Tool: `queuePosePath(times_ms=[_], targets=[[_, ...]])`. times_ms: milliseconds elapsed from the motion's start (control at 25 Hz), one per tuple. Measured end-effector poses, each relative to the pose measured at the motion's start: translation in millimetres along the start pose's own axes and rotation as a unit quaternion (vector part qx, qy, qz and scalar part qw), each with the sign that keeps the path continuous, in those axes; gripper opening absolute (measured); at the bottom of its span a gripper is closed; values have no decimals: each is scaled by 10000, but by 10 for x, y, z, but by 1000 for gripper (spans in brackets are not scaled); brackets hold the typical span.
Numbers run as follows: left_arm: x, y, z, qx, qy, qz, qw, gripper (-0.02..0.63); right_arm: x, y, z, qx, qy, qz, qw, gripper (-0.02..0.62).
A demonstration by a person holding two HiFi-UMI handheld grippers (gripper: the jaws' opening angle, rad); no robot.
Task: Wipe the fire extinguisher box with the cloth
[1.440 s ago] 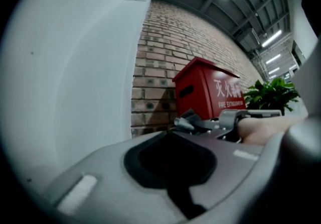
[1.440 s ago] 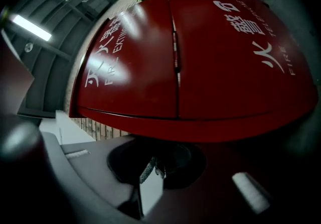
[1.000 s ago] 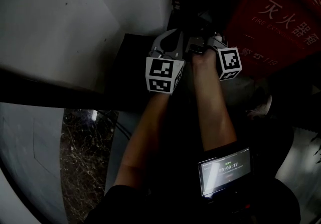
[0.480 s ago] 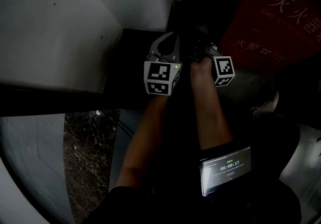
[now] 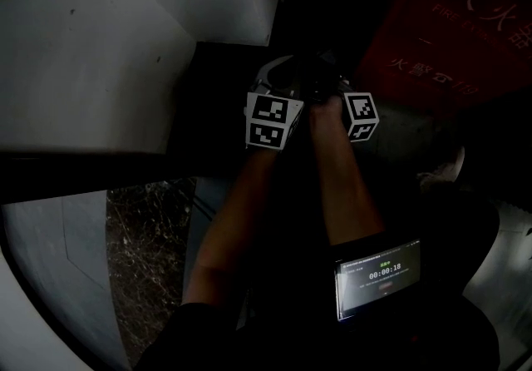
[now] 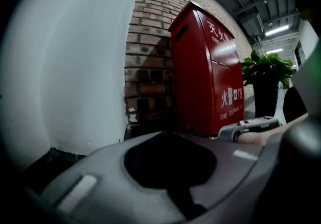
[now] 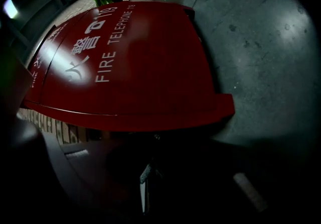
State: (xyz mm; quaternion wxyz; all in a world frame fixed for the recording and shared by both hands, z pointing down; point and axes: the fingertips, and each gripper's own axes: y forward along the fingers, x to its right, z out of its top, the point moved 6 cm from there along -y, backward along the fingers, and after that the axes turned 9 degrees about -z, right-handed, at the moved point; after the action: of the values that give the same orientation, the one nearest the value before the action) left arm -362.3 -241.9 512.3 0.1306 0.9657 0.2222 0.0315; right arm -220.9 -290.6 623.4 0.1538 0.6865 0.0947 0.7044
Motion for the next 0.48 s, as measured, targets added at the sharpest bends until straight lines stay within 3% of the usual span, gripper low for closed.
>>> queuePosePath(times_ms=[200, 480], targets=[[26, 5, -12, -171, -39, -45, 9998, 2, 340, 142, 29, -51, -153, -404, 9991, 37], [21, -45, -17, -384, 6, 105, 9992, 2, 440, 81, -2, -136, -157, -647, 9977, 38]])
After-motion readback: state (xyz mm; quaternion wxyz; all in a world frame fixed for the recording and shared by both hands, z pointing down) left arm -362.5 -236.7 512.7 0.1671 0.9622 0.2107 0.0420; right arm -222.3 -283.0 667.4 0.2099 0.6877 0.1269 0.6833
